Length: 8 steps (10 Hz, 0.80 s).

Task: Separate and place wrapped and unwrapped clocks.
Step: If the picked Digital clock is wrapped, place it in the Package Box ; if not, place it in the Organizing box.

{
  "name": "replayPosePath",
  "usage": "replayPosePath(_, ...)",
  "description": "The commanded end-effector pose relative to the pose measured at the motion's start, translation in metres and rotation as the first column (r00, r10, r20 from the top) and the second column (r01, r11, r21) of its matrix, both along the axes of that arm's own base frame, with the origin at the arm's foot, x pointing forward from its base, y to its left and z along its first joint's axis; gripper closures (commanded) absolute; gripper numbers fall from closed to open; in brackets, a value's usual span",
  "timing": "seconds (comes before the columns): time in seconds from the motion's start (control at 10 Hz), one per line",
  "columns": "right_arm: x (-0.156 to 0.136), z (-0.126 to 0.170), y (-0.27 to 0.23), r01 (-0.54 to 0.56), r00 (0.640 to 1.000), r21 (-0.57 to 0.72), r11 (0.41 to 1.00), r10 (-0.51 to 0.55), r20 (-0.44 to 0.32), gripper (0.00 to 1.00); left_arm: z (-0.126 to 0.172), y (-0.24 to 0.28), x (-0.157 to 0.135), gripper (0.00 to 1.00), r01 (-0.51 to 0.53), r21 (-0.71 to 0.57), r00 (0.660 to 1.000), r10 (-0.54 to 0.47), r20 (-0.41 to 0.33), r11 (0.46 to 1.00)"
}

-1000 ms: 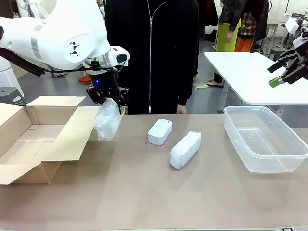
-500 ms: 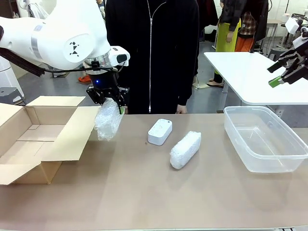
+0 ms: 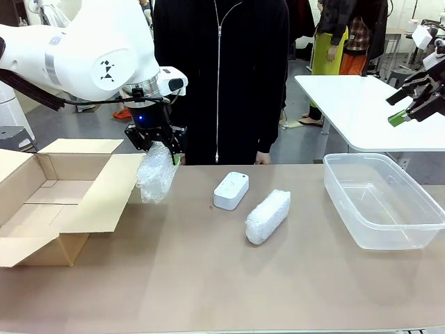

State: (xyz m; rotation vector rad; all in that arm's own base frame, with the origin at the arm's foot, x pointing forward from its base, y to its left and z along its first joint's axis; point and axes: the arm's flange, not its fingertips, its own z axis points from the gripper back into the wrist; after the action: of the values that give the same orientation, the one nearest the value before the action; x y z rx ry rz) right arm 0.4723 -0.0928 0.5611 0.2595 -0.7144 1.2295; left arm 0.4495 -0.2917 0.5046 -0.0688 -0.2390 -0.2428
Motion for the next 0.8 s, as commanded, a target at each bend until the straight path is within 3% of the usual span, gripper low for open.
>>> replayPosePath(0.0, 0.0, -0.001, 0.001, -0.007, 1.0, 0.014, 1.0, 0.007, 0.002, 0.0, 0.002, 0.002, 0.0, 0.67, -0.002, -0.004, 1.0, 0.002, 0.003, 1.0)
replayPosePath(0.1, 0.0, -0.001, 0.001, -0.007, 1.0, 0.014, 1.0, 0.007, 0.002, 0.0, 0.002, 0.002, 0.0, 0.67, -0.002, -0.004, 1.0, 0.002, 0.003, 1.0)
replayPosePath(0.2, 0.0, -0.001, 0.001, -0.007, 1.0, 0.014, 1.0, 0.007, 0.002, 0.0, 0.0, 0.0, 0.0, 0.48, 0.0, 0.0, 1.0, 0.0, 0.0, 1.0)
replayPosePath(0.4, 0.0, -0.001, 0.001, -0.007, 1.0, 0.014, 1.0, 0.007, 0.002, 0.0, 0.017, 0.024, -0.002, 0.48, 0.08, -0.004, 0.997, -0.08, -0.009, 0.997)
replayPosePath(0.7, 0.0, -0.001, 0.001, -0.007, 1.0, 0.014, 1.0, 0.007, 0.002, 0.0, 0.041, 0.073, -0.005, 0.48, 0.091, -0.008, 0.996, -0.091, -0.01, 0.996)
